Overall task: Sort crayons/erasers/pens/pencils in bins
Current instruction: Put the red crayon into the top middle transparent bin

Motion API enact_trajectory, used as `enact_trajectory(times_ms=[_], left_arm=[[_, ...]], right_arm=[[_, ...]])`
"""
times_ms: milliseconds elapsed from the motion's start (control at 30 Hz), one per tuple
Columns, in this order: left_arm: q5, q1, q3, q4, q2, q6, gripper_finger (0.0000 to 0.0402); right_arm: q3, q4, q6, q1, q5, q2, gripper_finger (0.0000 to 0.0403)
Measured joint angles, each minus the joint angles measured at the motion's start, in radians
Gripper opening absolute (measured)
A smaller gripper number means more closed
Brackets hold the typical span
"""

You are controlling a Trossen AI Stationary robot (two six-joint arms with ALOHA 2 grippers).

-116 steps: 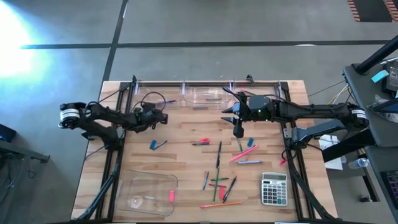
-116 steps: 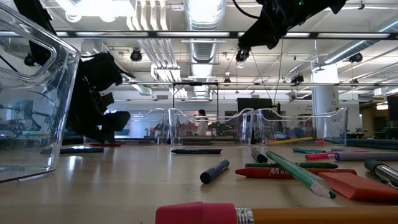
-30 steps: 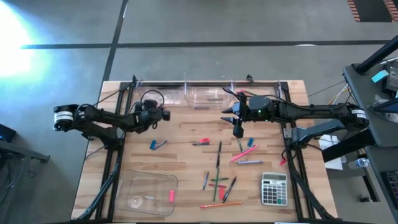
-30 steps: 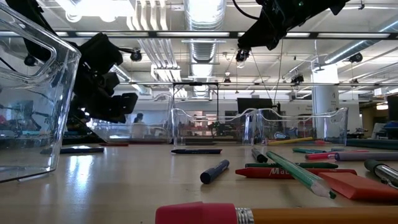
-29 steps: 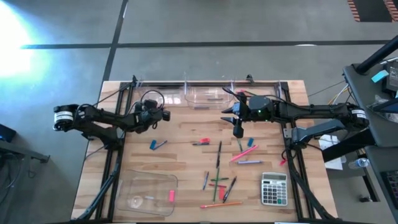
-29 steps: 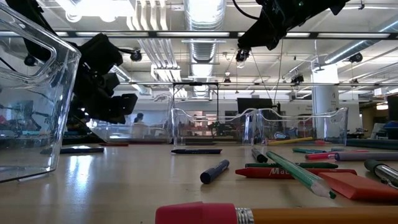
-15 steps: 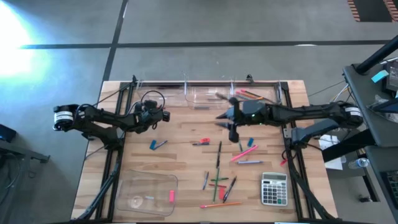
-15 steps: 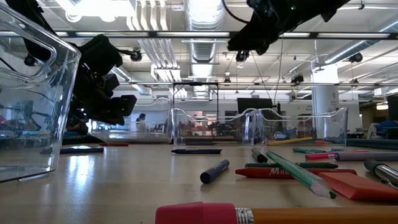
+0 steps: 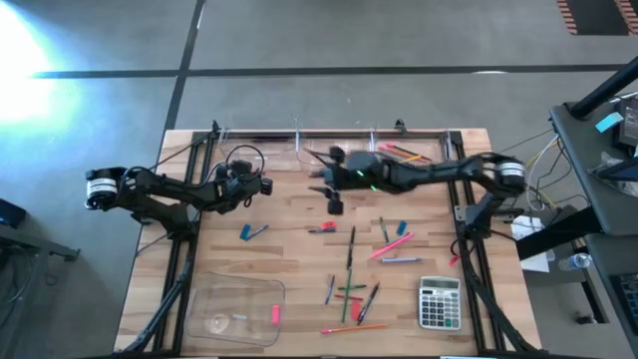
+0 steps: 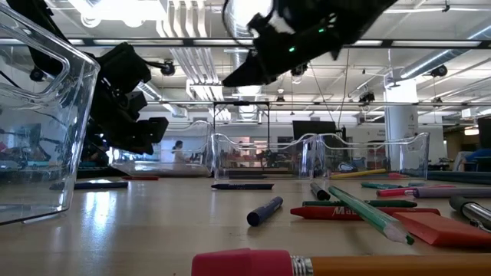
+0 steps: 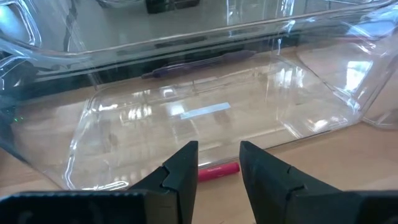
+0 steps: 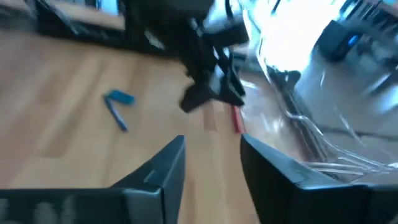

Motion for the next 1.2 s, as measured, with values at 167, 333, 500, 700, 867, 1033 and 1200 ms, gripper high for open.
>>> enact_trajectory(times_ms=[167, 333, 500, 700, 867, 1033, 1200], left_arm=[[0.000, 0.000, 0.000, 0.000, -0.001, 0.000, 0.0106], [0.000, 0.000, 0.000, 0.000, -0.002, 0.001, 0.0106], [0.000, 0.001, 0.000, 0.000, -0.005, 0.008, 0.0106], [-0.001, 0.002, 0.000, -0.001, -0.009, 0.027, 0.0106], [-0.006, 0.002, -0.002, -0.005, -0.010, 0.028, 0.0106], [-0.006, 0.002, -0.002, -0.010, -0.010, 0.029, 0.0106], [-0.006, 0.002, -0.002, -0.007, -0.010, 0.034, 0.0106]], right_arm=[[0.295, -0.286, -0.094, -0.089, -0.038, 0.190, 0.0218], [0.557, -0.403, -0.160, -0.167, -0.040, 0.339, 0.0277], [0.786, -0.523, -0.132, -0.236, -0.177, 0.464, 0.0294], [1.043, -0.754, -0.114, -0.292, -0.247, 0.637, 0.0275], [1.200, -0.857, -0.113, -0.304, -0.298, 0.734, 0.0252], [1.241, -0.866, -0.111, -0.303, -0.310, 0.765, 0.0215], [1.241, -0.883, -0.138, -0.303, -0.309, 0.762, 0.0151]])
